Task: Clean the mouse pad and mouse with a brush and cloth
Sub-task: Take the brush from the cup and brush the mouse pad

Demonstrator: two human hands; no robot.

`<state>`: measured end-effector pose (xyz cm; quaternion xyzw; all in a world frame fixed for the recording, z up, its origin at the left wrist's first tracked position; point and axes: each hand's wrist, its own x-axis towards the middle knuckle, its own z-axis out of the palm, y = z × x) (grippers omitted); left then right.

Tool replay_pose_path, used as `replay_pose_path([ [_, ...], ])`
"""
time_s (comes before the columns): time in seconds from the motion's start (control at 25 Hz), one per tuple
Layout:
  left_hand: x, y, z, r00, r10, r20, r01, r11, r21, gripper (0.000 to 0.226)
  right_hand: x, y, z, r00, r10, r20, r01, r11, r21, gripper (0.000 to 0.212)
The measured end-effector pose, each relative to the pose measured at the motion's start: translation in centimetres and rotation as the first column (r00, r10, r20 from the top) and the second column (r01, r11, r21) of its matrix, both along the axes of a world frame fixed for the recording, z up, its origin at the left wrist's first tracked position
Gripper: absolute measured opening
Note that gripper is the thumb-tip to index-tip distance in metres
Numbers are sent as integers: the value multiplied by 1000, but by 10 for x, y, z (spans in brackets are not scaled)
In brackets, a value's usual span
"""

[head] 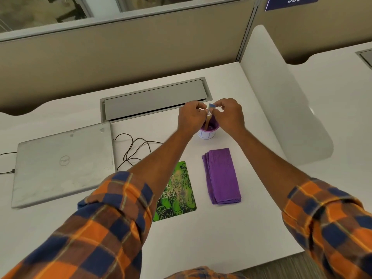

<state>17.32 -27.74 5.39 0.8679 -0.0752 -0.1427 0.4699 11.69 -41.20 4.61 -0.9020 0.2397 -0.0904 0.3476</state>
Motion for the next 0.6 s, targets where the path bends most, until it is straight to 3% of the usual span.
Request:
replay_pose_path([
  [0.24, -5, 10, 0, 1000, -20, 12, 20, 1000, -6, 20, -8, 9, 11, 999, -17, 42, 16, 999, 29, 27],
  [0.6, -36, 66, 30, 995, -24, 95, 40, 984, -176, 20, -34, 46, 67, 980, 137, 143, -147, 987, 65, 26],
])
